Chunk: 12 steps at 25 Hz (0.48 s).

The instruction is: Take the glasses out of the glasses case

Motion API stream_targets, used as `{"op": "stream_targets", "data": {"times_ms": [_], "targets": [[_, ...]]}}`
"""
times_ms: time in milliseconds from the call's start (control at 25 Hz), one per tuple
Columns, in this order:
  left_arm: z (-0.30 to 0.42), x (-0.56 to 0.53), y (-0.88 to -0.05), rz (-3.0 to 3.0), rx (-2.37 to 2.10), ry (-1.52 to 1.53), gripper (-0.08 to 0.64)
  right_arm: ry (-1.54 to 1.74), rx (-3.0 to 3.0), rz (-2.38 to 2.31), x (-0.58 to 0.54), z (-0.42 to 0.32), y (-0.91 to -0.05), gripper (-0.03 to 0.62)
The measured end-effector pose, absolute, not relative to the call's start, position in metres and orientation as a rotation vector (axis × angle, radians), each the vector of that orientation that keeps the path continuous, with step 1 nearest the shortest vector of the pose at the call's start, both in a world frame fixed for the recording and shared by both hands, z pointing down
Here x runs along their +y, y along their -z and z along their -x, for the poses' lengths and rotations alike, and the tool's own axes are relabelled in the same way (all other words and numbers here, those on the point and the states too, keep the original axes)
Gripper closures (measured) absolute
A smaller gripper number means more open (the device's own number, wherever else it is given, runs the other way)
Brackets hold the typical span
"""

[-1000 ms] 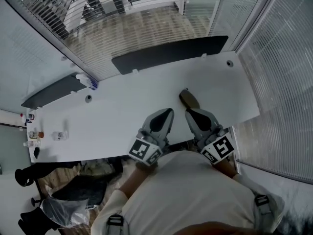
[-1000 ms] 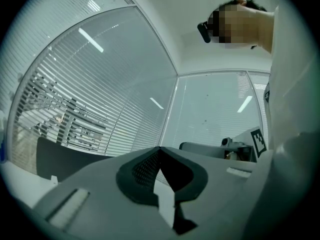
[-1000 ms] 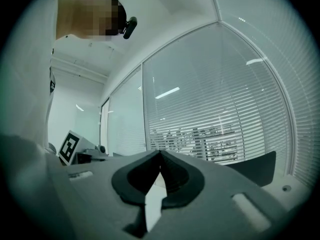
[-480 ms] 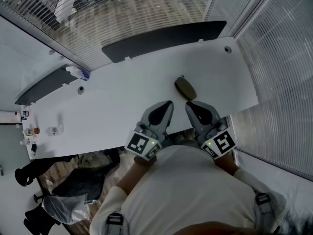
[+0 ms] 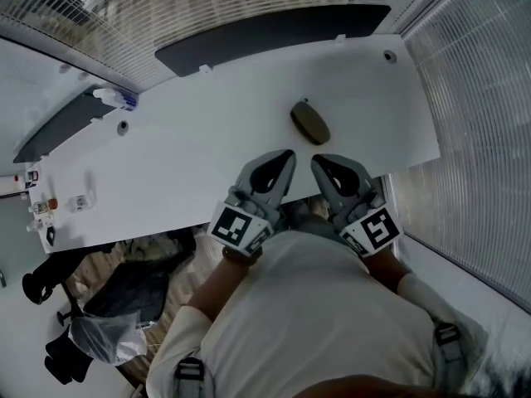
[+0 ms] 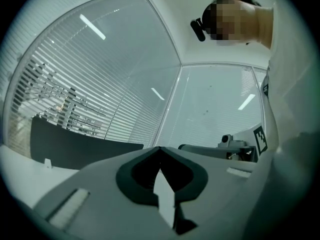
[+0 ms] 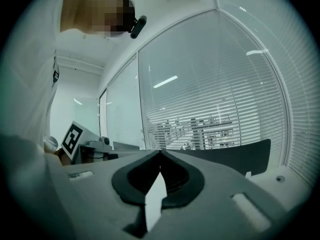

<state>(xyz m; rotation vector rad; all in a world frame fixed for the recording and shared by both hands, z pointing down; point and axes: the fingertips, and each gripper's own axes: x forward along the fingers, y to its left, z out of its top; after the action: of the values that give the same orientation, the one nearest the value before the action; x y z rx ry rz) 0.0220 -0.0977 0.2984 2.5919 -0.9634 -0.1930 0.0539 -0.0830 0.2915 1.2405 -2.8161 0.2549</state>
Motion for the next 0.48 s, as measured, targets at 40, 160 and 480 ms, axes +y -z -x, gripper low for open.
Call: {"op": "stream_targets", "data": {"times_ms": [40, 160, 480], "targets": [[-0.023, -0.099, -0.303, -2.592, -0.966, 0.185, 0.558, -0.256, -2.812, -1.234, -0.084, -0.055, -0.296, 0.592], [-0.025, -0.103, -0.316, -2.589, -0.967, 0.158, 0.558, -0.252, -2.799, -1.22, -0.089, -0.058, -0.308, 0.592], [-0.032, -0.113, -0.362, -2.553, -0.961, 0.102, 0.558, -0.286, -2.753, -1.194, -0.1, -0.062, -0.35, 0.592]]}}
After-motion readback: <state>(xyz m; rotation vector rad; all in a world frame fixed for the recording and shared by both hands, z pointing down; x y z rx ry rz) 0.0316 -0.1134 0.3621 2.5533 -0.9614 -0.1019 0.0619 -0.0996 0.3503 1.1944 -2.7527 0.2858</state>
